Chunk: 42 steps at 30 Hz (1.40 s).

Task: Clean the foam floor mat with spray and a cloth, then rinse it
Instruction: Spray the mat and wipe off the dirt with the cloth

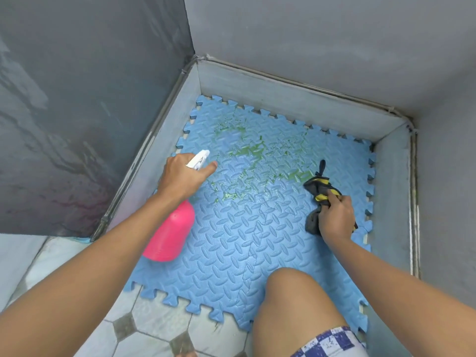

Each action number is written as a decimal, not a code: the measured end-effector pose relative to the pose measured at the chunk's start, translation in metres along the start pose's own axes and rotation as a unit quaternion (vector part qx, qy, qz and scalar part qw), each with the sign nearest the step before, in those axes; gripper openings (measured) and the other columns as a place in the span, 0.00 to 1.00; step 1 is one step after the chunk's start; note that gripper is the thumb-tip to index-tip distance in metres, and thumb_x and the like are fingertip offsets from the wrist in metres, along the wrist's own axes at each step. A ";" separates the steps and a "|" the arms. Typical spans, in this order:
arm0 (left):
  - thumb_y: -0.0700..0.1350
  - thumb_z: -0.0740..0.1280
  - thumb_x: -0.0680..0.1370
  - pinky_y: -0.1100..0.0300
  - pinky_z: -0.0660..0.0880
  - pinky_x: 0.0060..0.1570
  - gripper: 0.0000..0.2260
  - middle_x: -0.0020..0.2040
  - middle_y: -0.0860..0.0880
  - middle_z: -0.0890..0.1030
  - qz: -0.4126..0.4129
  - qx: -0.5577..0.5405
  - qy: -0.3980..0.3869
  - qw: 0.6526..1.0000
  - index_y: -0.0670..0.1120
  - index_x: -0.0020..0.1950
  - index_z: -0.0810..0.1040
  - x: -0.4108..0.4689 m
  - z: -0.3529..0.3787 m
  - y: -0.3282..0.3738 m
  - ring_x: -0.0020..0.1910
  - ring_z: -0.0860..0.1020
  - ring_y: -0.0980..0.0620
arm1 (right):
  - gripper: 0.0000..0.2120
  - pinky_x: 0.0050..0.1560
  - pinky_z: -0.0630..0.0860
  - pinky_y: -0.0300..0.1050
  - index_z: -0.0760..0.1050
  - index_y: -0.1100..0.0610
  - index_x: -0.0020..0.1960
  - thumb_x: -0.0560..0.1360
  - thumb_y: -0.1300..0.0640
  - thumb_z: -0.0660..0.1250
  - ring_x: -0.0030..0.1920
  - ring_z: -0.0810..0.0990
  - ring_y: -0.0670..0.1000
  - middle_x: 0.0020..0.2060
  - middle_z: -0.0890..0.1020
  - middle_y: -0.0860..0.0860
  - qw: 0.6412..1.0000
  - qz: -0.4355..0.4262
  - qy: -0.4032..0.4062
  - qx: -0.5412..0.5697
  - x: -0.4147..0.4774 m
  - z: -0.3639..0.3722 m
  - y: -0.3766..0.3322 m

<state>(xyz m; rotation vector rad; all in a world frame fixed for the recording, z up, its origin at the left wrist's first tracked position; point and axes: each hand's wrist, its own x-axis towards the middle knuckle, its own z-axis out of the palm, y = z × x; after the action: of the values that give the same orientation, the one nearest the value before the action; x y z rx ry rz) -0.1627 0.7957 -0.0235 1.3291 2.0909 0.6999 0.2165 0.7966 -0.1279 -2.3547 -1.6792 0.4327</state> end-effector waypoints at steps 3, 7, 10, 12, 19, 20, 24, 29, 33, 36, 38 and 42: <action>0.57 0.77 0.73 0.55 0.67 0.34 0.22 0.28 0.50 0.71 0.036 -0.004 -0.056 0.998 0.47 0.32 0.69 0.000 0.007 0.004 0.30 0.71 0.52 | 0.20 0.55 0.74 0.56 0.74 0.56 0.71 0.80 0.64 0.62 0.57 0.74 0.63 0.60 0.72 0.60 1.000 -0.003 0.004 0.012 -0.002 -0.001 0.002; 0.64 0.73 0.68 0.51 0.69 0.34 0.25 0.26 0.45 0.73 0.078 0.025 -0.172 0.982 0.43 0.31 0.71 -0.012 0.028 0.010 0.29 0.73 0.47 | 0.20 0.55 0.74 0.55 0.74 0.57 0.71 0.80 0.63 0.63 0.58 0.74 0.63 0.60 0.72 0.59 1.000 -0.003 0.002 0.012 -0.004 -0.005 -0.002; 0.63 0.72 0.69 0.53 0.64 0.34 0.25 0.25 0.50 0.68 0.107 0.070 -0.193 0.973 0.47 0.29 0.66 -0.020 0.043 0.019 0.28 0.69 0.51 | 0.20 0.55 0.75 0.56 0.74 0.57 0.71 0.80 0.63 0.63 0.59 0.74 0.63 0.60 0.72 0.60 1.000 -0.003 0.000 0.012 -0.004 -0.007 -0.005; 0.61 0.74 0.71 0.54 0.64 0.34 0.24 0.26 0.50 0.69 0.112 0.069 -0.184 0.974 0.47 0.30 0.66 -0.020 0.046 0.024 0.30 0.70 0.50 | 0.20 0.55 0.75 0.56 0.74 0.57 0.71 0.80 0.63 0.63 0.59 0.74 0.63 0.60 0.72 0.60 1.000 0.000 -0.001 0.012 -0.005 -0.006 -0.005; 0.59 0.74 0.72 0.55 0.67 0.34 0.23 0.27 0.47 0.73 0.096 0.009 -0.147 0.984 0.43 0.33 0.71 -0.004 0.048 0.037 0.29 0.71 0.49 | 0.21 0.52 0.76 0.56 0.74 0.58 0.71 0.79 0.65 0.64 0.58 0.75 0.63 0.59 0.73 0.61 1.000 -0.011 0.007 0.005 -0.004 -0.004 -0.004; 0.58 0.74 0.72 0.56 0.67 0.31 0.23 0.25 0.48 0.72 0.087 0.001 -0.137 0.987 0.43 0.31 0.70 -0.004 0.048 0.040 0.26 0.71 0.50 | 0.21 0.52 0.76 0.56 0.74 0.58 0.71 0.79 0.65 0.64 0.57 0.75 0.63 0.59 0.73 0.61 1.000 -0.012 0.010 0.007 -0.004 -0.004 -0.004; 0.53 0.75 0.75 0.59 0.61 0.27 0.25 0.23 0.53 0.65 0.100 -0.015 -0.108 0.989 0.48 0.28 0.63 0.000 0.051 0.052 0.22 0.64 0.54 | 0.21 0.51 0.76 0.56 0.74 0.58 0.71 0.79 0.65 0.64 0.57 0.75 0.63 0.59 0.73 0.61 1.000 -0.013 0.012 0.006 -0.005 -0.004 -0.004; 0.53 0.76 0.74 0.57 0.63 0.32 0.21 0.27 0.52 0.68 0.119 -0.018 -0.138 0.983 0.46 0.32 0.68 0.001 0.058 0.061 0.28 0.66 0.53 | 0.22 0.53 0.76 0.56 0.73 0.58 0.72 0.79 0.65 0.65 0.57 0.75 0.62 0.59 0.73 0.61 1.000 -0.019 0.010 0.005 -0.004 -0.004 -0.004; 0.52 0.76 0.74 0.55 0.63 0.32 0.22 0.26 0.50 0.67 0.114 0.006 -0.133 0.985 0.46 0.30 0.68 0.001 0.063 0.066 0.28 0.66 0.50 | 0.21 0.52 0.76 0.56 0.74 0.58 0.71 0.78 0.65 0.65 0.57 0.75 0.62 0.58 0.74 0.61 1.000 -0.019 0.010 0.003 -0.005 -0.005 -0.005; 0.54 0.77 0.73 0.57 0.63 0.30 0.22 0.25 0.49 0.69 0.095 0.011 -0.144 0.985 0.46 0.30 0.68 0.000 0.065 0.067 0.27 0.67 0.50 | 0.21 0.52 0.76 0.56 0.74 0.58 0.71 0.78 0.65 0.66 0.57 0.75 0.62 0.58 0.74 0.61 1.000 -0.017 0.010 0.005 -0.005 -0.005 -0.005; 0.54 0.78 0.73 0.56 0.65 0.32 0.22 0.27 0.48 0.71 0.109 0.004 -0.177 0.978 0.45 0.32 0.70 0.000 0.066 0.067 0.28 0.68 0.49 | 0.22 0.52 0.77 0.56 0.74 0.58 0.71 0.78 0.65 0.66 0.57 0.75 0.62 0.58 0.74 0.61 1.000 -0.017 0.011 0.008 -0.005 -0.005 -0.004; 0.53 0.78 0.73 0.52 0.70 0.35 0.21 0.30 0.42 0.76 0.142 0.016 -0.227 0.963 0.45 0.32 0.72 -0.002 0.069 0.072 0.30 0.73 0.48 | 0.22 0.52 0.77 0.55 0.74 0.58 0.71 0.78 0.64 0.66 0.56 0.75 0.61 0.58 0.74 0.61 1.000 -0.020 0.009 0.006 -0.006 -0.005 -0.004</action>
<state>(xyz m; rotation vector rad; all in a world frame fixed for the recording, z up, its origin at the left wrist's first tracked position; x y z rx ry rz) -0.0693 0.8300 -0.0225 1.6492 1.5715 0.4206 0.2126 0.7921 -0.1207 -2.3049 -1.7070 0.4131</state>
